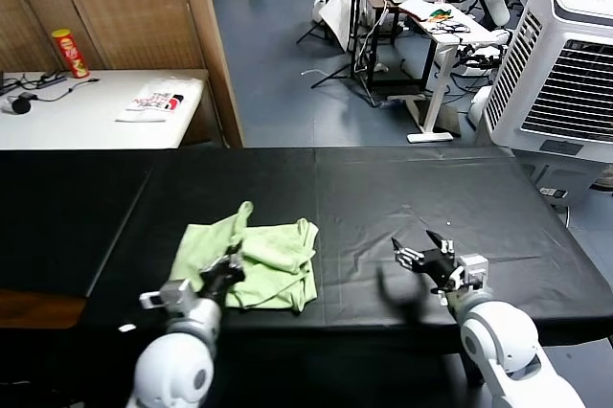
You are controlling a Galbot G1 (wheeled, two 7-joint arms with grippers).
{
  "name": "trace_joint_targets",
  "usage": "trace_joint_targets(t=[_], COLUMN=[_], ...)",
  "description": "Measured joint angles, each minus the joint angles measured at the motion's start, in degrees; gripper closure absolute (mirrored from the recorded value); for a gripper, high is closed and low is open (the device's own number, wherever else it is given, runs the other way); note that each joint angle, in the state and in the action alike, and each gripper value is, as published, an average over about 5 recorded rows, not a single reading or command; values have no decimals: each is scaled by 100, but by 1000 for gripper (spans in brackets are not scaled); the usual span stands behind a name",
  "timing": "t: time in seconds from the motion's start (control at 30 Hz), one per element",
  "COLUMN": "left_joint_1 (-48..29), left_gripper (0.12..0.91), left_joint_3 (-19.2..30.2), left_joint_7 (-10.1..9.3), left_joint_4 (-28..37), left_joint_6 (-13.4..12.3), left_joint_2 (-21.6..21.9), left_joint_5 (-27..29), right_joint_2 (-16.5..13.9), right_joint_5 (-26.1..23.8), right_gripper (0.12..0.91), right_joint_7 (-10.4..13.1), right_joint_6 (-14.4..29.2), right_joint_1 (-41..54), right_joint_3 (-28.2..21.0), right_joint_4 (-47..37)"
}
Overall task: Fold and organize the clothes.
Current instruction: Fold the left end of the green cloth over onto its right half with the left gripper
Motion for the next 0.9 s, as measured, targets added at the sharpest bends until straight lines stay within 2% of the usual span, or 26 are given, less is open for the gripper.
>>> trace_joint_targets(t=[0.5,0.77,0.83,0.9], left_joint_1=[-111,-91,-95,-103], left_gripper=[870,869,851,783], left_joint_3=[459,539,543,550], left_joint_7=[-10,72,113,151], left_joint_4=[48,148,181,213], left_joint_6=[14,-22,-35,-52], left_joint_2=[-351,-460,-498,-543], left_joint_5=[-11,95,95,68], right_joint_2=[103,97,99,110], right_joint_5=[-108,-108,-111,-125], right_gripper=[227,227,227,227], right_joint_7=[-4,-40,-55,-79], right_joint_6=[3,34,45,63], right_joint_1=[22,28,36,45], right_joint_3=[-120,-134,-152,-178], right_joint_4=[-68,-68,-71,-82])
